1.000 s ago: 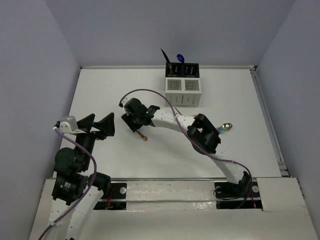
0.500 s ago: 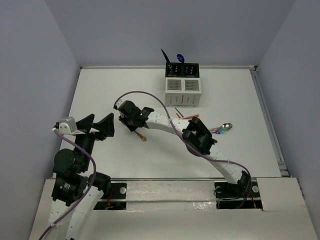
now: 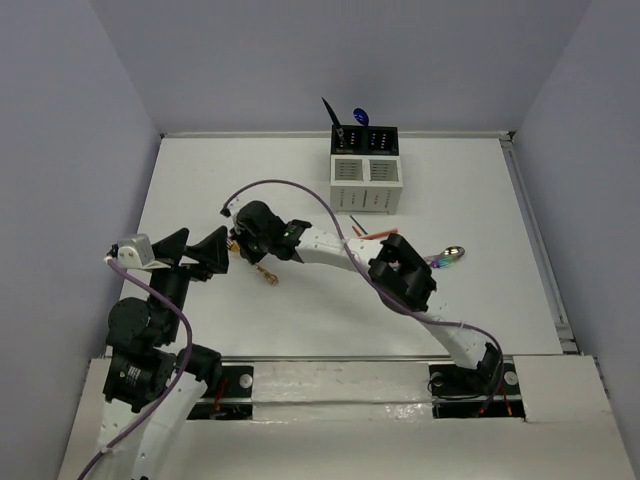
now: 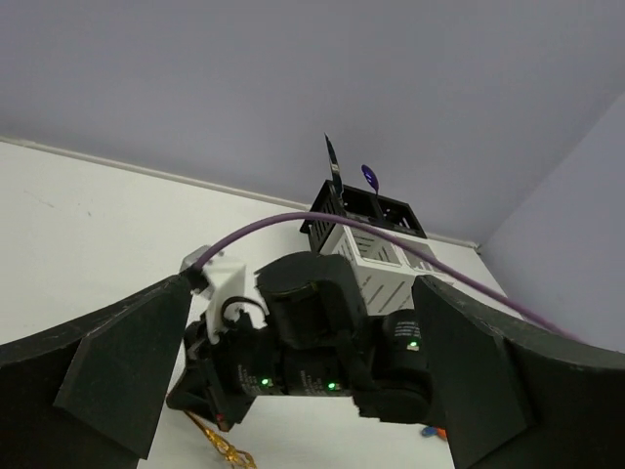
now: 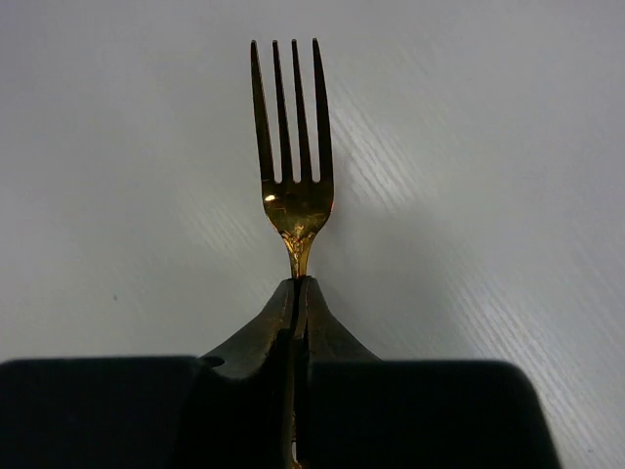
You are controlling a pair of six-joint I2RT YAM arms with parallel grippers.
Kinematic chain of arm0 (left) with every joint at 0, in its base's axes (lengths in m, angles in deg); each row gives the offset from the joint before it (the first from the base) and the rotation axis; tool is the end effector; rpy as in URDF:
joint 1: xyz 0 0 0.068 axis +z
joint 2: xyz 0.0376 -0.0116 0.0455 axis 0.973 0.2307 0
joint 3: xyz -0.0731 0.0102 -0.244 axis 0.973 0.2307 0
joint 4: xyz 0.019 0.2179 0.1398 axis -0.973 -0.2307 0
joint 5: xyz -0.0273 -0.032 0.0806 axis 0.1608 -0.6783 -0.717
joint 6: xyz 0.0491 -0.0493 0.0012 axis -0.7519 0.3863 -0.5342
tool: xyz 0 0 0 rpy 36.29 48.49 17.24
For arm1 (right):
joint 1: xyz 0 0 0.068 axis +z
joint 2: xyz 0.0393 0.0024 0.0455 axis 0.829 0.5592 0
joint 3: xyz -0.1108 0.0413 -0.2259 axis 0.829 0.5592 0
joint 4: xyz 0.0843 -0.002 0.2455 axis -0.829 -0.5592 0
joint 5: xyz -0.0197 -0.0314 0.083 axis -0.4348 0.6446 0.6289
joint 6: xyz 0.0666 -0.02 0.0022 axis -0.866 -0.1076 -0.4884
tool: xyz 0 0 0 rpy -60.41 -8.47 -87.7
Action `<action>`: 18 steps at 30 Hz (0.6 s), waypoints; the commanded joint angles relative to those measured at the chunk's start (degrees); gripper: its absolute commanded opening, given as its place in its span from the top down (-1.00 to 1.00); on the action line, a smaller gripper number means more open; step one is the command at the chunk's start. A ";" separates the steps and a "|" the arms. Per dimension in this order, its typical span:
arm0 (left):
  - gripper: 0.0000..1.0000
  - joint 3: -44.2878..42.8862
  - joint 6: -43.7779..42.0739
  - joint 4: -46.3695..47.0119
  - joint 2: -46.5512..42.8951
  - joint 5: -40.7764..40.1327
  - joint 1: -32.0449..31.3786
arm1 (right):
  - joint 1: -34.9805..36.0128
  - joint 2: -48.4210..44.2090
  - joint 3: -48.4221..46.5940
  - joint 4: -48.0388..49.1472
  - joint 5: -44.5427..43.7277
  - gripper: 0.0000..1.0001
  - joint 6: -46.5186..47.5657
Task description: Sort the eating utensils into containers
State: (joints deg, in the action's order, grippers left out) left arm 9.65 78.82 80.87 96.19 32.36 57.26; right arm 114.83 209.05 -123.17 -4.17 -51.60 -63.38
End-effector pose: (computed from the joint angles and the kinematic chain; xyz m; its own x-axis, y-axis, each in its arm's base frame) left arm 0.0914 -0.0243 0.3709 0.2240 -0.4242 -0.8774 0.3016 0.8863 -0.3515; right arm 0.2921 0.4820 0.1511 -0.4350 -0.4653 -0.7709 -0.8018 0.5898 0.0965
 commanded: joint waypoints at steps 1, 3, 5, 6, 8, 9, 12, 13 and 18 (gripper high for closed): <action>-0.98 0.49 -0.11 2.28 0.10 -0.12 -0.11 | -3.98 -15.72 8.71 22.77 0.87 1.00 -0.89; -0.98 0.49 -0.11 2.19 -0.08 -0.12 -0.11 | -6.87 -22.13 15.39 28.99 -2.55 1.00 0.34; -0.98 0.49 -0.02 2.19 0.01 -0.03 -0.11 | -10.55 -28.00 21.78 35.05 -4.83 1.00 1.83; -0.98 0.49 -0.02 2.19 0.01 -0.03 -0.11 | -12.14 -29.70 23.57 37.09 -5.20 1.00 1.93; -0.98 0.49 -0.02 2.28 0.01 -0.03 -0.11 | -15.39 -33.38 26.65 40.53 -4.68 1.00 1.75; -0.98 0.49 -0.02 2.37 0.10 0.06 -0.11 | -18.72 -34.10 28.66 43.33 -4.41 1.00 1.23; -0.98 0.40 -0.19 2.46 0.53 -0.03 -0.11 | -23.48 -34.55 29.12 45.89 -2.39 1.00 0.35; -0.98 0.40 -0.11 2.37 0.63 0.06 -0.11 | -24.80 -34.29 29.03 46.51 -1.78 1.00 0.17; -0.98 0.40 -0.37 2.46 1.50 -0.03 -0.11 | -31.05 -31.56 27.72 48.98 0.07 1.00 -1.50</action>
State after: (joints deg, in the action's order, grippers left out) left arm 9.65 78.82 80.87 96.39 32.36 57.26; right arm 85.08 174.39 -95.92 39.26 -53.85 -63.58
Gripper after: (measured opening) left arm 0.992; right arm 0.031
